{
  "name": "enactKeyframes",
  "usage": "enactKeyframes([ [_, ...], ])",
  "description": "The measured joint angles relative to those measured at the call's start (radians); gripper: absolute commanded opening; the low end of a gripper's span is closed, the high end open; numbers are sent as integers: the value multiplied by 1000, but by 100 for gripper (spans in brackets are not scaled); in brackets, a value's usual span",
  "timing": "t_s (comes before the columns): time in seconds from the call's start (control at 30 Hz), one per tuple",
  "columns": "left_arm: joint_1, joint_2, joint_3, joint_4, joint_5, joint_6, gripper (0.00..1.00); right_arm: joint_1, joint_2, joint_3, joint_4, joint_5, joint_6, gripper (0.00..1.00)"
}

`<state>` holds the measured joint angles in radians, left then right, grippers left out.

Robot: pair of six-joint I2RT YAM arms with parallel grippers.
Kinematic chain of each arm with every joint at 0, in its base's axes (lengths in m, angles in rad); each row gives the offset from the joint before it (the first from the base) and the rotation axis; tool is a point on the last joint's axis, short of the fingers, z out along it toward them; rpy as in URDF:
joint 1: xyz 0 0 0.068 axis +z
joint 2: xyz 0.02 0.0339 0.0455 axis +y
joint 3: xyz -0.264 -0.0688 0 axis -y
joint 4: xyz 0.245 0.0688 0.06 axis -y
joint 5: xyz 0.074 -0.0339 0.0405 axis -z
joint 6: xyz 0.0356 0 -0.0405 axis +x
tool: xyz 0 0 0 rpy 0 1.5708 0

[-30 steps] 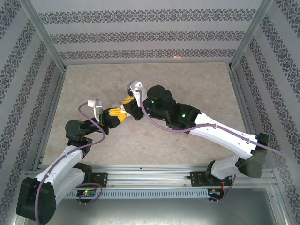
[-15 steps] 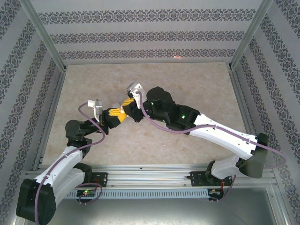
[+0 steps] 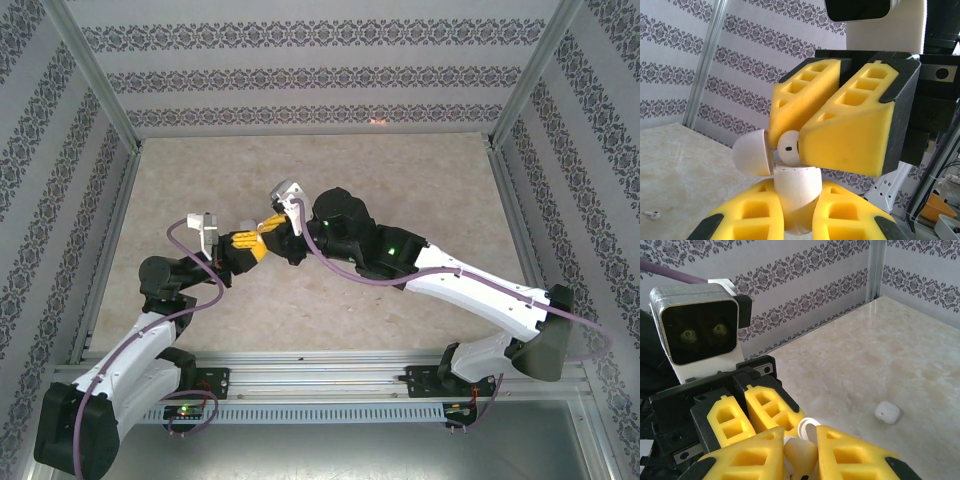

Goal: Insert wireless bluetooth earbuds into charging case

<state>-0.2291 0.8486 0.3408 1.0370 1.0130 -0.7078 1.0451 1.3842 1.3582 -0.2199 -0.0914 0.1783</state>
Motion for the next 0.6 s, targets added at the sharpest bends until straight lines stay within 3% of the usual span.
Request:
enactKeyframes([
  [0.33, 0, -14, 0, -1, -23, 0, 0, -2, 35, 130, -148, -9, 64, 50],
  [0.6, 0, -14, 0, -1, -23, 8, 0, -40, 48, 251, -227, -65, 146, 54],
])
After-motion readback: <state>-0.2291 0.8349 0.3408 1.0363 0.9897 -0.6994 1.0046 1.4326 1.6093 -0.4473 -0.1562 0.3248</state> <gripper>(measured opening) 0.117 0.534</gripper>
